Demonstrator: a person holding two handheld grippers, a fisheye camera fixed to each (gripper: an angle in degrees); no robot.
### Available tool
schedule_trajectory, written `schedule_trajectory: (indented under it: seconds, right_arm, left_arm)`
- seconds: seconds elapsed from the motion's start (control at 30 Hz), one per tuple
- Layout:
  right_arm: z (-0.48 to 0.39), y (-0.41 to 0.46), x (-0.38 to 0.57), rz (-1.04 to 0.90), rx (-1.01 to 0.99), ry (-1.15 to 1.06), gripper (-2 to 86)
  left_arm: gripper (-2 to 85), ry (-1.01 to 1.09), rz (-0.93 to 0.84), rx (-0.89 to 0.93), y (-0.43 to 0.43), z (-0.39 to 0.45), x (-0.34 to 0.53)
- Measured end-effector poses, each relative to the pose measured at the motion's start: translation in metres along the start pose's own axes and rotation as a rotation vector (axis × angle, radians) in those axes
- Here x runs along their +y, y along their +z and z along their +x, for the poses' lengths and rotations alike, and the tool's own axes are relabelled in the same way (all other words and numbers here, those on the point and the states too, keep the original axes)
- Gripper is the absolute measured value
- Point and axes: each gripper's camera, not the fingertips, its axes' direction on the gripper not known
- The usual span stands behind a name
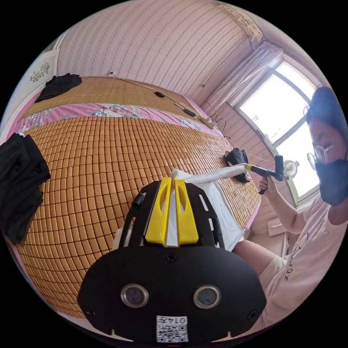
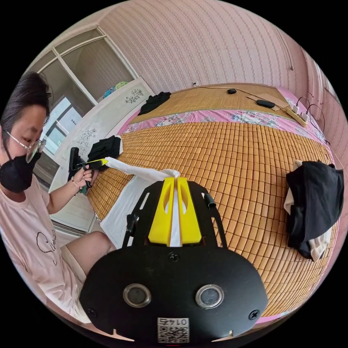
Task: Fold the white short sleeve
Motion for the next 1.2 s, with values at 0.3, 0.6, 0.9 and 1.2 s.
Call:
schedule_trajectory:
  seconds: [0.3, 0.6, 0.9, 1.2]
  right_arm:
    - [-0.021, 0.049, 0.152, -0.26, -0.031, 0.231, 0.6]
    - [-0.068, 0.029, 0.179, -0.207, 0.026, 0.152, 1.3]
    - [-0.108, 0.048, 0.216, -0.353, 0.212, 0.249, 5.6]
    - [-0.212, 0.099, 0.15, -0.347, 0.15, 0.001, 7.9]
  left_arm:
    - [-0.8, -0.242, -0.214, 0.057, 0.026, 0.001, 0.155]
    - [-0.4, -0.229, -0.1, 0.079, 0.005, 0.017, 0.208]
    - [2.3, -0.222, -0.263, -0.2, 0.024, 0.051, 0.265]
    - [2.4, -0.068, -0.236, -0.108, 0.068, 0.132, 0.225]
